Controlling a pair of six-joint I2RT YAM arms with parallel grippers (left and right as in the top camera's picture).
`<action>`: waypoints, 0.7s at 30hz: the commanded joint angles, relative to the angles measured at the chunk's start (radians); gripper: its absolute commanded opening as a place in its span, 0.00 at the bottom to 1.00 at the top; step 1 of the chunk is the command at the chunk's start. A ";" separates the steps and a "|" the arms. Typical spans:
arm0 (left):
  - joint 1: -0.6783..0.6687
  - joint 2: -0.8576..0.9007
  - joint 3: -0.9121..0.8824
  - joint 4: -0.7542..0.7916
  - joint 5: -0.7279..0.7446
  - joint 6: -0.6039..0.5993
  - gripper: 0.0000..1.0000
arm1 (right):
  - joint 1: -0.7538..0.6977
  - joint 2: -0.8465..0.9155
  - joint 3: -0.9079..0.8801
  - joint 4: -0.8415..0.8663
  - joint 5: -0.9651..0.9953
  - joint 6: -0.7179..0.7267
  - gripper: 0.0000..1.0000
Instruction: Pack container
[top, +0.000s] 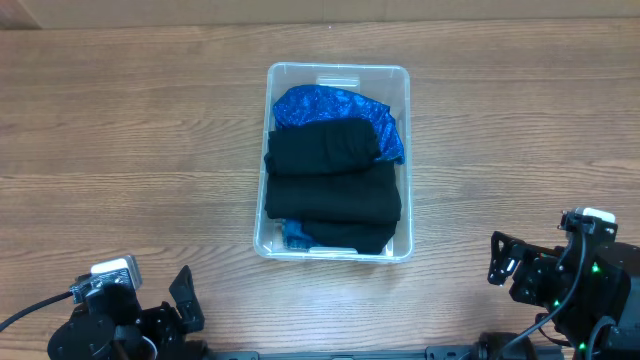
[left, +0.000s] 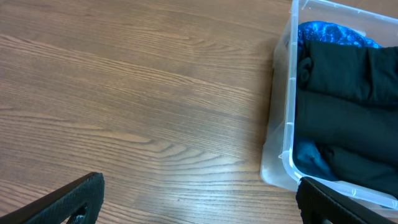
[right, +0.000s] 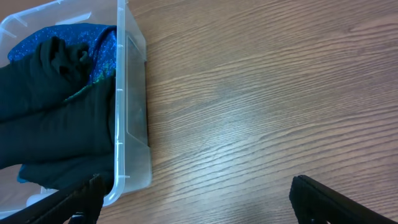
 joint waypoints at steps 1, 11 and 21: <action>0.000 -0.006 -0.003 0.003 -0.013 -0.018 1.00 | -0.001 0.001 -0.003 0.014 0.014 0.000 1.00; 0.000 -0.006 -0.003 0.003 -0.013 -0.018 1.00 | 0.023 -0.113 -0.158 0.323 -0.055 -0.167 1.00; 0.000 -0.006 -0.003 0.003 -0.013 -0.018 1.00 | 0.135 -0.500 -0.644 0.915 -0.063 -0.169 1.00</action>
